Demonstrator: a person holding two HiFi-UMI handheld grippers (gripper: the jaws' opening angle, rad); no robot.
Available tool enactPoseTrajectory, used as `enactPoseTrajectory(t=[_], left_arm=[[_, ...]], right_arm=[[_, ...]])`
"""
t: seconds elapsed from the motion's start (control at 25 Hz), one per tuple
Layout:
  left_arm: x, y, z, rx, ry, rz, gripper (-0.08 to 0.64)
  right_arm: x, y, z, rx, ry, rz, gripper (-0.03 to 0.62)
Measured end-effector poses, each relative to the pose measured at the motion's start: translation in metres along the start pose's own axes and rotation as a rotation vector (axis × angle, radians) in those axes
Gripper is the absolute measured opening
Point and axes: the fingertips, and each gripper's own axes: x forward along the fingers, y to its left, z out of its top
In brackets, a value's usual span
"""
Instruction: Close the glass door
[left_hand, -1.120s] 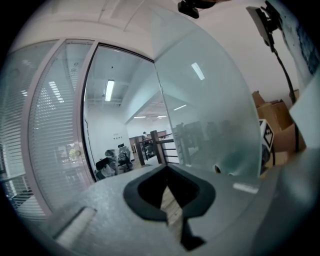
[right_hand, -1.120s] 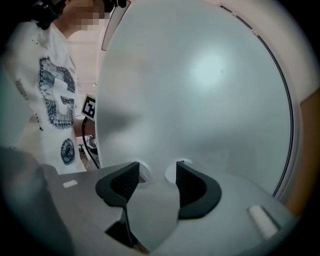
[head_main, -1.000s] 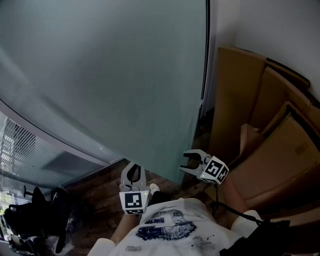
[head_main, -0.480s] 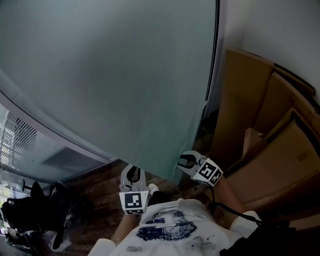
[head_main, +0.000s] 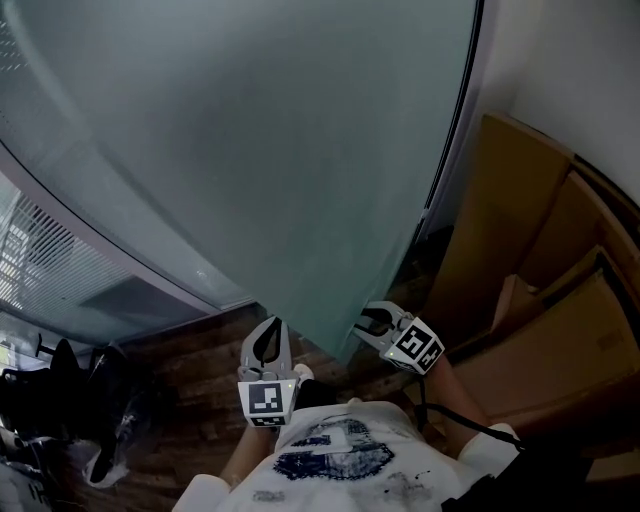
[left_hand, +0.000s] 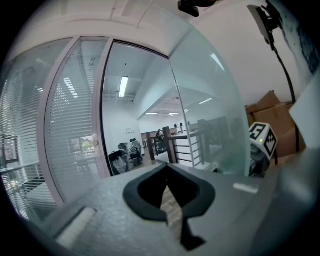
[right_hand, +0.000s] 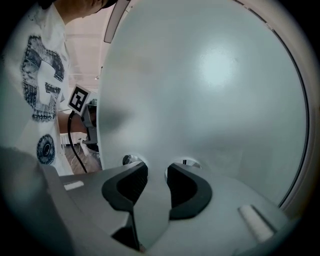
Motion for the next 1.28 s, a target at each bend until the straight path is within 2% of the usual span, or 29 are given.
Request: enactPoseTrajectory(t=[0.32,0.64,0.8,1.12,1.28], left_arm=[[0.013,0.033,-0.011,-0.056,0.020,0.033,0.003],[0.027,0.070,-0.015,-0.064,0.029,0.051,0.003],[0.033,0.089,-0.016,-0.065,0.033,0.055,0.003],[0.045,0.128,-0.023,-0.081,0.037,0.049,0.002],[0.052,0.145,-0.026,-0.082,0.038,0.038,0.003]], right_arm=[[0.032,-0.007,0.007,-0.009,0.015,0.006,0.126],[0.066,-0.014,0.015,-0.004,0.042,0.020,0.126],[0.083,-0.013,0.033,0.006,0.042,0.035,0.126],[0.121,-0.028,0.042,0.016,0.058,-0.007,0.124],[0.135,-0.042,0.040,0.020,0.072,-0.064,0.124]])
